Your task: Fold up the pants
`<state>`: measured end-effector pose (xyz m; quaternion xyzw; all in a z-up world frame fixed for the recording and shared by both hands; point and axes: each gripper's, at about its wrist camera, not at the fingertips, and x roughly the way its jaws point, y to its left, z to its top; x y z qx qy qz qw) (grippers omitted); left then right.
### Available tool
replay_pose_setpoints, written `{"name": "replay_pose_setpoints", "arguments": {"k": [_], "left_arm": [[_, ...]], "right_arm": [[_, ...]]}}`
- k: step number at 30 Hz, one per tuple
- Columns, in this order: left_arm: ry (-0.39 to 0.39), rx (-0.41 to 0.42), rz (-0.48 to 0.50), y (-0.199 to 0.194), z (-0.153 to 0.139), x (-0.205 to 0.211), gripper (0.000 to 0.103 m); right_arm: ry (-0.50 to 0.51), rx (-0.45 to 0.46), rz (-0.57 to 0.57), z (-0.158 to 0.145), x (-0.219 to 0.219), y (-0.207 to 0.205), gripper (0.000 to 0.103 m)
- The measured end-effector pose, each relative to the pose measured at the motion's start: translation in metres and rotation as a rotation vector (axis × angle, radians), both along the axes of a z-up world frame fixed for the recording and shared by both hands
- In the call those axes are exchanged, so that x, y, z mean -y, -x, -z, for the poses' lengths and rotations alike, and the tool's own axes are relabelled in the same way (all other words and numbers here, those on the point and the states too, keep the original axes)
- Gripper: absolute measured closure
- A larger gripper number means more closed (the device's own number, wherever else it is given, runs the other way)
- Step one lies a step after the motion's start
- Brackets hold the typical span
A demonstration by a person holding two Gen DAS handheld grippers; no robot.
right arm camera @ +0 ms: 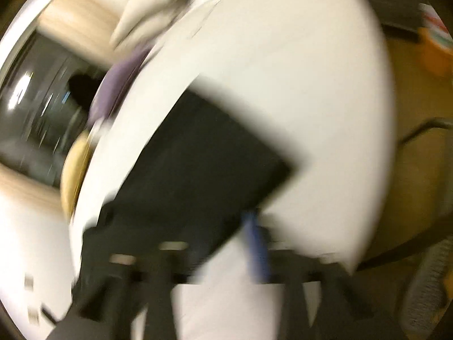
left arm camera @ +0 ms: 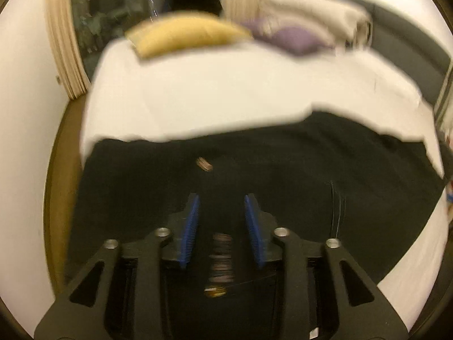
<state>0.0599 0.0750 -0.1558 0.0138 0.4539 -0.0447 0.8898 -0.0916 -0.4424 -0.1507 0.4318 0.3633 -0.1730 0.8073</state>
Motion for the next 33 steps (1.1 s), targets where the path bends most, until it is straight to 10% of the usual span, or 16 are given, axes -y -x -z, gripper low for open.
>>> {"name": "replay_pose_setpoints", "arguments": {"k": [5,12,26,33], "left_arm": [[-0.091,-0.002,-0.039,-0.001,0.014,0.023,0.041],[0.021,0.113,0.032,0.032,-0.035,0.045,0.041],[0.139,-0.004,0.268,0.067,-0.007,0.140,0.041],[0.162,-0.020,0.272,0.068,0.000,0.143,0.041]], "right_arm": [[-0.221,0.169,0.034,0.015,0.043,0.036,0.027],[-0.326,0.215,0.021,0.048,0.021,-0.001,0.027],[-0.424,0.260,0.031,0.052,0.006,-0.037,0.028],[-0.487,0.261,0.027,0.059,-0.001,-0.035,0.054]]}}
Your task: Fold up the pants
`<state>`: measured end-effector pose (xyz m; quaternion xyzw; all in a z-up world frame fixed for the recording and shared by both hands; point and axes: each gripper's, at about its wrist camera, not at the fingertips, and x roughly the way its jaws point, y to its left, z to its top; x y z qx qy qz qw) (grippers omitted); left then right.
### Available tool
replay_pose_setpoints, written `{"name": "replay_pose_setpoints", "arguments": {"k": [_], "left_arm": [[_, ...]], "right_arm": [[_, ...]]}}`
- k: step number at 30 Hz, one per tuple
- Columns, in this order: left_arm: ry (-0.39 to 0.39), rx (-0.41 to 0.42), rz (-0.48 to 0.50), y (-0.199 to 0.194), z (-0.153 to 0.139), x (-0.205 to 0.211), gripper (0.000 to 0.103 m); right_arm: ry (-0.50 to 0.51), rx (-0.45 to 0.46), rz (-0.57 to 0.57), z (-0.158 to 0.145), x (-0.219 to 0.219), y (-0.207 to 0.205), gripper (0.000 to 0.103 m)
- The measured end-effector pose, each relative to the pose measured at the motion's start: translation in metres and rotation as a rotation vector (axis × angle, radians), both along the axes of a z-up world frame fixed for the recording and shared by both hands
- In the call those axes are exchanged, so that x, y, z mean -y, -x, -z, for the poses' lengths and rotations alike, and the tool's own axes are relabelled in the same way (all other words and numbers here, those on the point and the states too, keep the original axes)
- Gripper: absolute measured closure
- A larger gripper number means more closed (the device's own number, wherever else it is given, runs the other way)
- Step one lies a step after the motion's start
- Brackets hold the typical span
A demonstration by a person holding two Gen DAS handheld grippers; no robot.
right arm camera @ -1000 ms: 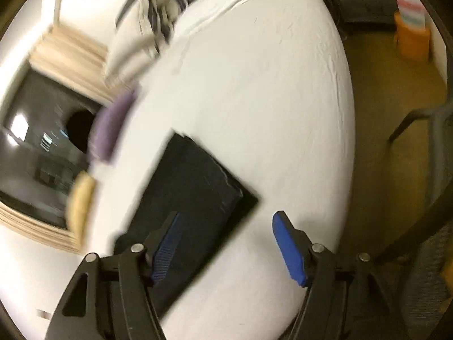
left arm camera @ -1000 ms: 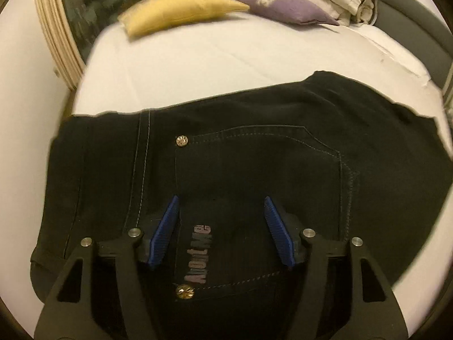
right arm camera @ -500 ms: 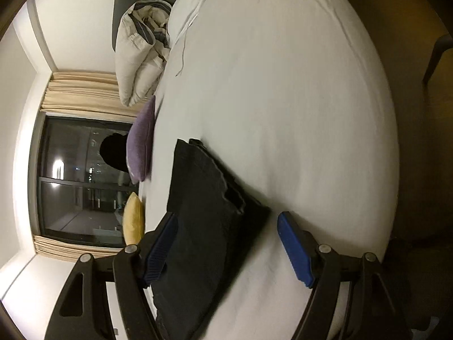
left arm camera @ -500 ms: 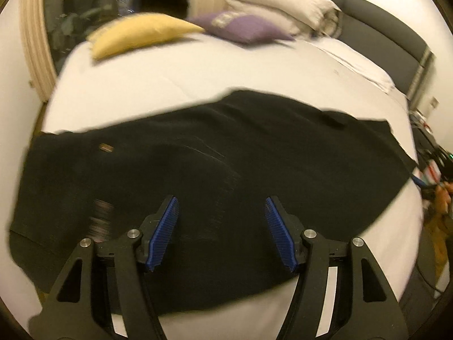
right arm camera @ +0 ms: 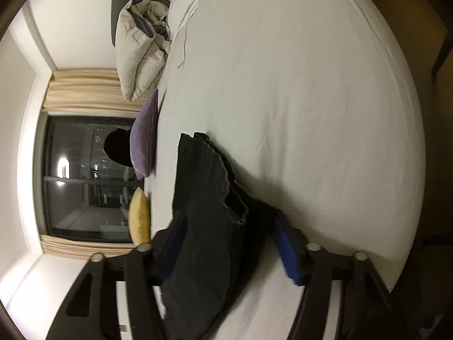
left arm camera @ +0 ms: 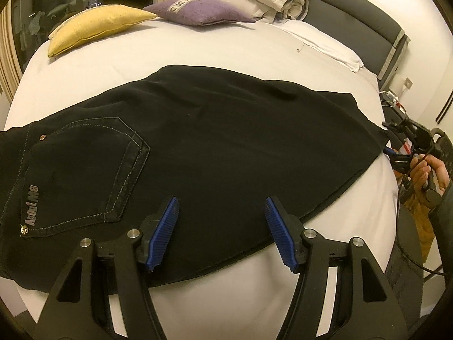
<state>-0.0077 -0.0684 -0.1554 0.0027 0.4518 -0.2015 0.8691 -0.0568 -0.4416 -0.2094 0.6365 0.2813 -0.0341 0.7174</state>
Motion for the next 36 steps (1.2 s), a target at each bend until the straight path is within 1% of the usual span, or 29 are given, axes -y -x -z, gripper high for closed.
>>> {"name": "replay_pose_setpoints", "arguments": {"k": [1,2,4,5,8,9,10,13,15,17,20,23,25,27,30,32,34,36], "left_arm": [[0.001,-0.003,0.001,0.000,0.000,0.001,0.041],[0.002,-0.004,0.002,-0.001,0.000,0.001,0.041],[0.007,-0.006,0.002,-0.004,0.001,-0.001,0.041],[0.009,-0.011,0.002,-0.003,0.002,0.000,0.041],[0.013,-0.017,0.009,-0.003,0.003,0.003,0.041],[0.015,-0.016,0.015,-0.002,0.002,0.005,0.041],[0.017,-0.017,0.019,-0.003,0.003,0.007,0.041],[0.014,-0.011,0.037,0.000,0.000,0.011,0.041],[0.018,-0.009,0.036,0.001,-0.002,0.009,0.041],[0.022,-0.007,0.026,0.001,-0.003,0.006,0.041],[0.028,-0.015,0.013,-0.002,-0.002,0.002,0.041],[0.030,-0.022,0.018,-0.002,-0.001,0.004,0.041],[0.028,-0.025,0.028,-0.002,0.001,0.006,0.041],[0.026,-0.027,0.041,-0.001,0.001,0.009,0.041],[0.025,-0.029,0.056,0.000,0.001,0.012,0.041],[0.023,-0.032,0.061,0.000,0.002,0.013,0.041],[0.025,-0.033,0.061,0.000,0.003,0.013,0.041],[0.023,-0.037,0.062,0.000,0.004,0.013,0.041]], "right_arm": [[-0.018,-0.010,0.014,0.003,0.001,0.004,0.064],[-0.045,-0.010,0.039,0.007,0.001,0.012,0.067],[-0.067,-0.028,0.069,0.014,0.001,0.025,0.077],[-0.070,-0.027,0.074,0.015,-0.001,0.031,0.077],[-0.092,-0.058,0.051,0.014,-0.012,0.029,0.076],[-0.110,-0.055,0.033,0.013,-0.017,0.024,0.072],[-0.122,-0.044,0.008,0.013,-0.023,0.016,0.067],[-0.120,-0.002,0.009,0.012,-0.025,-0.001,0.062],[-0.168,0.049,0.043,0.019,-0.019,-0.008,0.062],[-0.202,0.080,0.077,0.025,-0.011,-0.011,0.063],[-0.159,0.104,0.094,0.021,-0.001,-0.013,0.063],[-0.132,0.130,0.147,0.023,0.007,-0.008,0.063],[-0.115,0.098,0.125,0.024,0.007,-0.012,0.068],[-0.105,0.097,0.106,0.022,0.007,-0.016,0.068],[-0.118,0.112,0.099,0.023,0.010,-0.016,0.068],[-0.074,0.097,0.069,0.021,0.011,-0.018,0.070],[-0.038,0.101,0.036,0.018,0.010,-0.020,0.071],[-0.030,0.094,0.021,0.018,0.009,-0.020,0.078]]}}
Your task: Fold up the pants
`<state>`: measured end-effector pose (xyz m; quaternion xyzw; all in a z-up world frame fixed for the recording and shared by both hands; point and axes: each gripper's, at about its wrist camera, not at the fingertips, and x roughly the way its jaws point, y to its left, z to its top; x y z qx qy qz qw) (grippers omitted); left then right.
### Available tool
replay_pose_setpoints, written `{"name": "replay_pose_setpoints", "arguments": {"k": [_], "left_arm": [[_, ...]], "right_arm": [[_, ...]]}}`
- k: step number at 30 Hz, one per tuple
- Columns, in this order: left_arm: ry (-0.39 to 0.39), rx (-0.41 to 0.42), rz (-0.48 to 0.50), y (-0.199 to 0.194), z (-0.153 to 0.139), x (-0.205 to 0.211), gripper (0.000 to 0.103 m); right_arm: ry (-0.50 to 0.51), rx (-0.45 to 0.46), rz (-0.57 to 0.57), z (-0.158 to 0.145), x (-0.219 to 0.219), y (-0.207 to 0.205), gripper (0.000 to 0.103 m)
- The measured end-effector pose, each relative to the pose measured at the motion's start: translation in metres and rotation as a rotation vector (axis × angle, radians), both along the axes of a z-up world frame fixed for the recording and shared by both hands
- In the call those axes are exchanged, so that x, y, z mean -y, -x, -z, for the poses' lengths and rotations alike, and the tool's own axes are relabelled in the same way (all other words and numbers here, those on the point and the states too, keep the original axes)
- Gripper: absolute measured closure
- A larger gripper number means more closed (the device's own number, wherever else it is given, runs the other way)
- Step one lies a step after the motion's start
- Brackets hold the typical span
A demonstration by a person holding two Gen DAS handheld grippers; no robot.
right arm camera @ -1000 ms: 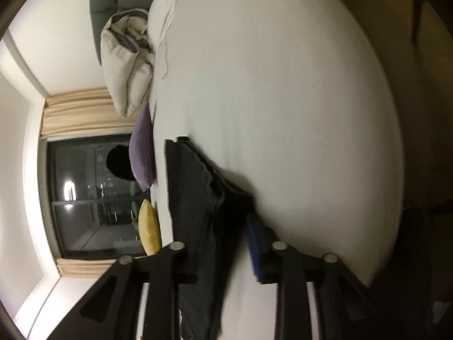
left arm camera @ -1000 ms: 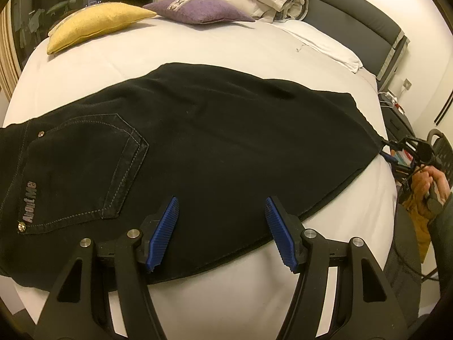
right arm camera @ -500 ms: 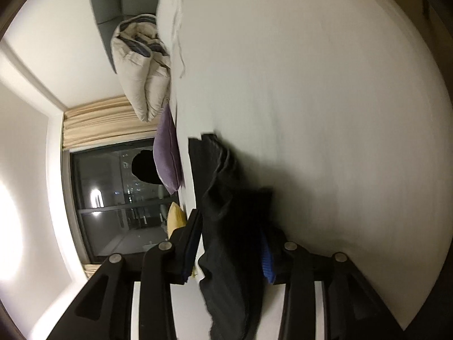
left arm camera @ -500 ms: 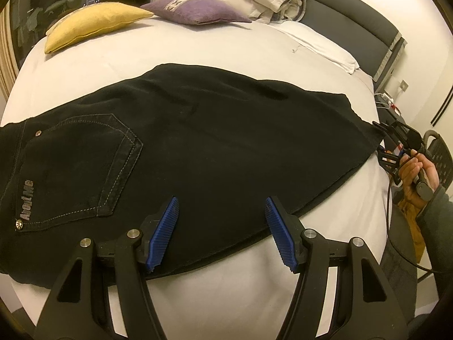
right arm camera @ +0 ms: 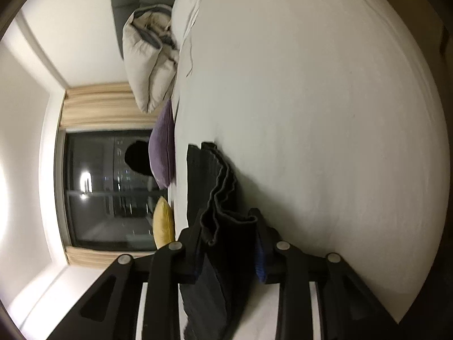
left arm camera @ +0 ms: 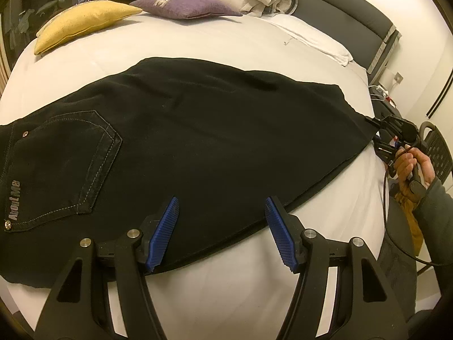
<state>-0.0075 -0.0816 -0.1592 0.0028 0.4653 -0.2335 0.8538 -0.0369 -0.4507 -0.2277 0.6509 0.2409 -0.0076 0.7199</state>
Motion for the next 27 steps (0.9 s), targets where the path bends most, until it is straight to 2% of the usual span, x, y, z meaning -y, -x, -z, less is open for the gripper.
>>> {"name": "replay_pose_setpoints", "arguments": {"k": [3,5,10,12,18,22,24,27], "left_arm": [[-0.001,0.001,0.007,0.000,0.000,0.002,0.041],[0.005,-0.003,0.012,-0.002,-0.001,0.004,0.041],[0.053,-0.029,0.034,-0.023,-0.007,0.023,0.041],[0.094,-0.048,0.061,-0.037,-0.012,0.039,0.041],[0.147,-0.105,0.143,-0.071,-0.015,0.086,0.041],[0.205,-0.136,0.132,-0.092,-0.017,0.104,0.041],[0.251,-0.161,0.109,-0.103,-0.017,0.102,0.041],[0.336,-0.209,0.070,-0.118,-0.016,0.090,0.041]], "right_arm": [[0.017,0.000,-0.003,-0.003,-0.001,0.002,0.080],[0.054,-0.010,-0.007,-0.007,-0.003,0.002,0.089],[0.145,-0.036,-0.005,-0.021,-0.008,0.003,0.090],[0.193,-0.047,-0.010,-0.027,-0.012,0.002,0.090],[0.262,-0.078,-0.015,-0.035,-0.018,-0.001,0.090],[0.317,-0.095,-0.014,-0.046,-0.024,-0.002,0.091],[0.399,-0.098,-0.037,-0.063,-0.038,-0.008,0.091],[0.620,-0.074,-0.161,-0.106,-0.091,-0.029,0.091]]}}
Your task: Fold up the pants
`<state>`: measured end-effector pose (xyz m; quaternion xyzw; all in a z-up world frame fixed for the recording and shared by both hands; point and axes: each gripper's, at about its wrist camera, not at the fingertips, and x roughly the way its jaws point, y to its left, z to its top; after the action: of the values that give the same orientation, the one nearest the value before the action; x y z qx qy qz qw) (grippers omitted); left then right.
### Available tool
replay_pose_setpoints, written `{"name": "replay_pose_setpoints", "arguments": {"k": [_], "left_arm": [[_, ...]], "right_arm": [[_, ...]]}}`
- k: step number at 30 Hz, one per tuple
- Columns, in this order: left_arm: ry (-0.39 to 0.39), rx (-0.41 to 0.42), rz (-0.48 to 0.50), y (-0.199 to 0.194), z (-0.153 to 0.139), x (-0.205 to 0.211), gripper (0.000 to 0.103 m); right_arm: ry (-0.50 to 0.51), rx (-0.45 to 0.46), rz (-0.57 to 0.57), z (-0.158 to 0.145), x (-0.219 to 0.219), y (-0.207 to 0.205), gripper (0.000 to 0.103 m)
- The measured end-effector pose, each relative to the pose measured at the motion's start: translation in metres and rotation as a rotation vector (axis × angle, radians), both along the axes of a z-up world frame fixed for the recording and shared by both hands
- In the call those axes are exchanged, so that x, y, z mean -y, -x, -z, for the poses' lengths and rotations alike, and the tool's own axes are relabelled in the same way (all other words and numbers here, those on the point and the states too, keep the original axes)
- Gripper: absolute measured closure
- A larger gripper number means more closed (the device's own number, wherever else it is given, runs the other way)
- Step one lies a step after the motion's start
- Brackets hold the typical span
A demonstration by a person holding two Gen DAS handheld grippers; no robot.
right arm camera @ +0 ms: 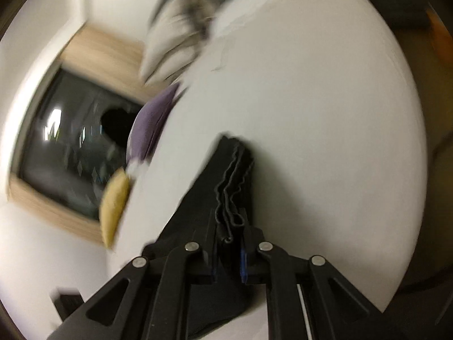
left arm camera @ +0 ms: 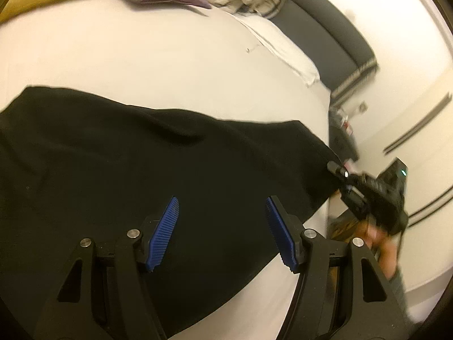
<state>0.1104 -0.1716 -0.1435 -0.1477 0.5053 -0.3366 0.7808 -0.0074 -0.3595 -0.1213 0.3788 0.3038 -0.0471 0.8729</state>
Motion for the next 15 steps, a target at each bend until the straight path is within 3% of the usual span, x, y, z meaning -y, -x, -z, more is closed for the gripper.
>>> {"name": "replay_pose_setpoints", "arguments": {"k": [1,3,5,11,15], "left_arm": [[0.041,-0.017,-0.012,-0.004,-0.001,-0.006,0.041],[0.152,-0.055,-0.046,-0.013,-0.002,-0.021,0.039],[0.259,-0.107,-0.082,-0.022,0.002,-0.036,0.030],[0.321,-0.267,-0.105,-0.035,0.032,-0.050,0.026],[0.340,-0.301,-0.069,-0.040,0.035,-0.038,0.025]], "right_arm": [[0.076,0.009,-0.070,-0.013,-0.024,-0.007,0.091],[0.346,0.007,-0.306,-0.032,-0.104,-0.021,0.091],[0.460,-0.028,-0.463,-0.017,-0.158,-0.027,0.091],[0.653,-0.067,-0.557,0.005,-0.213,-0.030,0.091],[0.730,-0.057,-0.564,-0.001,-0.219,-0.030,0.091]]}}
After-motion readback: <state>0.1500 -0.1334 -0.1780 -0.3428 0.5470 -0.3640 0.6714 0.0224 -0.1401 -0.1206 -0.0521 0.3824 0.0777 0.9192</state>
